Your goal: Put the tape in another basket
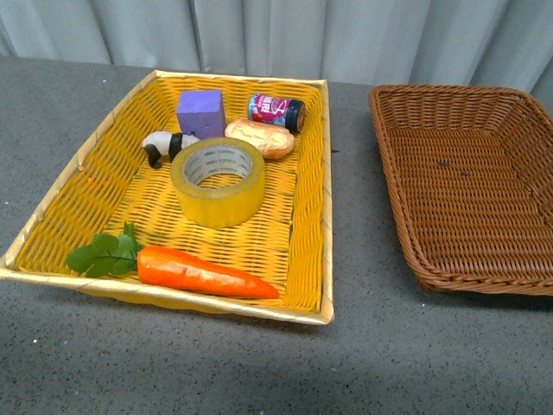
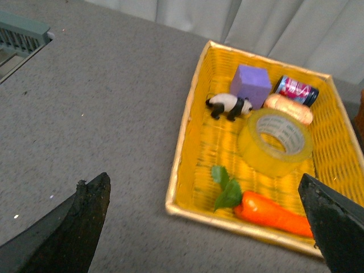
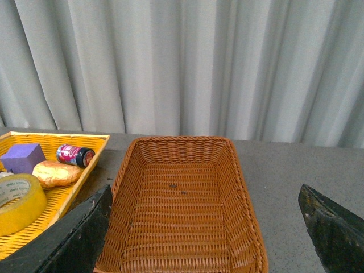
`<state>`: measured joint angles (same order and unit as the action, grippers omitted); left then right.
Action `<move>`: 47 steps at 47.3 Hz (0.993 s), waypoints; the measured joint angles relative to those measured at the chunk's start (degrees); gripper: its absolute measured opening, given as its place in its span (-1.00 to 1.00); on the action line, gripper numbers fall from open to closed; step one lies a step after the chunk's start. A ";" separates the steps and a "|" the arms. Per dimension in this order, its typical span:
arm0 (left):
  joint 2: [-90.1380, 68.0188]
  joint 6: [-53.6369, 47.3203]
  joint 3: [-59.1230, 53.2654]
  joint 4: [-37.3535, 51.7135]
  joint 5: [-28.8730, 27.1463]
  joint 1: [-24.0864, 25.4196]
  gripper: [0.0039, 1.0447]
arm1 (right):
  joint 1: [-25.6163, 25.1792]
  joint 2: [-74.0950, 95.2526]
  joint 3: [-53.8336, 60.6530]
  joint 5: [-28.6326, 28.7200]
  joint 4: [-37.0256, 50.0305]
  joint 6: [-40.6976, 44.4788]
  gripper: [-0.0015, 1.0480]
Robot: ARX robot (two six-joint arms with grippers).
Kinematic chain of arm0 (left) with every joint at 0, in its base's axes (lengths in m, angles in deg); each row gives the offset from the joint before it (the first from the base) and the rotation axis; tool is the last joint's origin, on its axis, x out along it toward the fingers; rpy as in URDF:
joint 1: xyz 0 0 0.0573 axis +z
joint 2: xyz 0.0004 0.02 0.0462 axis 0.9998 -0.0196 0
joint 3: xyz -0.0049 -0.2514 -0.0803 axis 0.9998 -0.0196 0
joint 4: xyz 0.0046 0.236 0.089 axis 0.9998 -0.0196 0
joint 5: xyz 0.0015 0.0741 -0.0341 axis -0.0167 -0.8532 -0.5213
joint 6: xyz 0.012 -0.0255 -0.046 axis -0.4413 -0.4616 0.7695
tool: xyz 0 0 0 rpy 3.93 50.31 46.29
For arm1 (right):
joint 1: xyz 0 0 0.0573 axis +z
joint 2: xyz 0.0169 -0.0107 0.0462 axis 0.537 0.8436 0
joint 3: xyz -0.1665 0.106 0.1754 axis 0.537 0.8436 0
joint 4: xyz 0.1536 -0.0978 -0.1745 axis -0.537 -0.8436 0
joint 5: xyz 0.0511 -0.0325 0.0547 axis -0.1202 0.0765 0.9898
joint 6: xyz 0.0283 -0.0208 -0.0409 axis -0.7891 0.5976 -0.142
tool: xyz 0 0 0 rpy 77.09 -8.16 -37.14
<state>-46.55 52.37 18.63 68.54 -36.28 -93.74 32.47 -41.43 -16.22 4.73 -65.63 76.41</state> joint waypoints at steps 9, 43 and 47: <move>-32.30 3.06 11.17 16.90 0.81 -2.97 0.88 | 0.00 0.00 0.00 0.00 0.00 0.00 0.83; -73.83 5.07 36.44 17.40 5.01 -6.23 0.88 | 0.00 0.00 0.00 0.00 0.00 0.00 0.83; -76.19 4.92 38.27 17.05 6.08 -6.43 0.88 | 0.00 0.00 0.00 0.00 0.00 0.00 0.83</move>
<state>-122.74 57.29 56.90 85.59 -30.21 -100.17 32.47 -41.43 -16.22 4.73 -65.63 76.41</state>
